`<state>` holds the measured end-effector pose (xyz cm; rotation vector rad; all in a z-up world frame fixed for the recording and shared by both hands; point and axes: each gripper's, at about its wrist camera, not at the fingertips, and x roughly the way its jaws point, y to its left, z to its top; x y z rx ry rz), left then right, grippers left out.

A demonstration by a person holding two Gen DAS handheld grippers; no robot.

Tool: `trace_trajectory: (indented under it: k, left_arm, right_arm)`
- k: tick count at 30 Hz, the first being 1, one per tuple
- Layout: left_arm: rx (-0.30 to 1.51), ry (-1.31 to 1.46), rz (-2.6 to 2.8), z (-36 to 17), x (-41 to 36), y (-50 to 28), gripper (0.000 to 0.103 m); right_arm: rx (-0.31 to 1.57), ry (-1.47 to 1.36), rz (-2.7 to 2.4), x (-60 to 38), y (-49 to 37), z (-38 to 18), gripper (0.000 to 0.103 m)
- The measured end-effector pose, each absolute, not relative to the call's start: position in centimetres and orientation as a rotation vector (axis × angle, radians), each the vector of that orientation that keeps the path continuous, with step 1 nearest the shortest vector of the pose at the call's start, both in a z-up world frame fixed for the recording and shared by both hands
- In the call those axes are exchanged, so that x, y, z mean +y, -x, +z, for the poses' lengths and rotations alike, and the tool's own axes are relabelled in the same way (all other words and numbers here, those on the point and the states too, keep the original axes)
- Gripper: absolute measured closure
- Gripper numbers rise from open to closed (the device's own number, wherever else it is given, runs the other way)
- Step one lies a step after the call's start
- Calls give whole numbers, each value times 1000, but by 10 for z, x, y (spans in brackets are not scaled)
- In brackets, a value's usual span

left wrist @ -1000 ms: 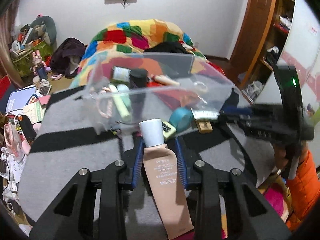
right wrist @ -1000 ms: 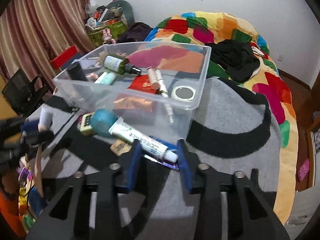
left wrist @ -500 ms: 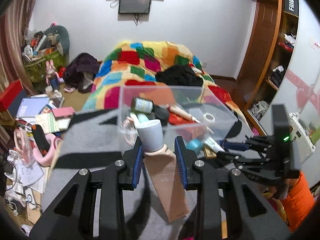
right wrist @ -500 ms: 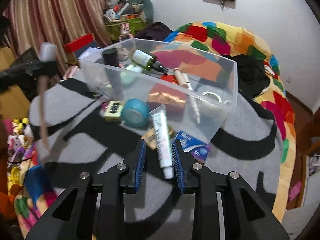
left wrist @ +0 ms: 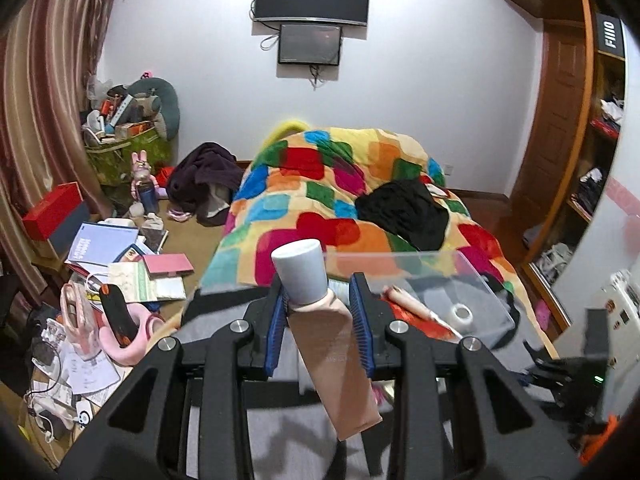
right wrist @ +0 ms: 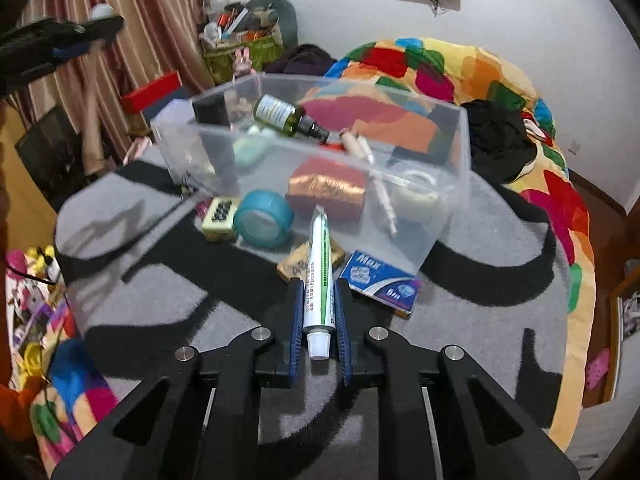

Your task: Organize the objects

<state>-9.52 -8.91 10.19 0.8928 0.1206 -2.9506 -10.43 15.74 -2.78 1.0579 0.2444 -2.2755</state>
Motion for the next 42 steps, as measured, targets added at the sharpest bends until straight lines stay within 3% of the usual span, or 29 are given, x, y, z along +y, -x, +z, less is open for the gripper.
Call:
trace_trajectory:
  k: [12, 22, 30, 32, 36, 42]
  left_arm:
    - [50, -1017, -2871, 82, -87, 157, 72]
    - [38, -1205, -2860, 57, -78, 203, 76]
    - [77, -1171, -2912, 64, -79, 176, 75]
    - [70, -1152, -2934, 69, -77, 165, 71]
    - [59, -1098, -2982, 76, -73, 137, 52]
    - [37, -1121, -3019, 70, -62, 108, 44]
  right_arm:
    - [40, -912, -2342, 170, 122, 19, 95]
    - [2, -935, -2352, 178, 133, 19, 96]
    - [39, -894, -2352, 176, 129, 33, 96]
    - [47, -903, -2354, 179, 127, 32, 96]
    - [68, -971, -2402, 190, 127, 20, 95]
    - [7, -1119, -2497, 221, 140, -5, 78]
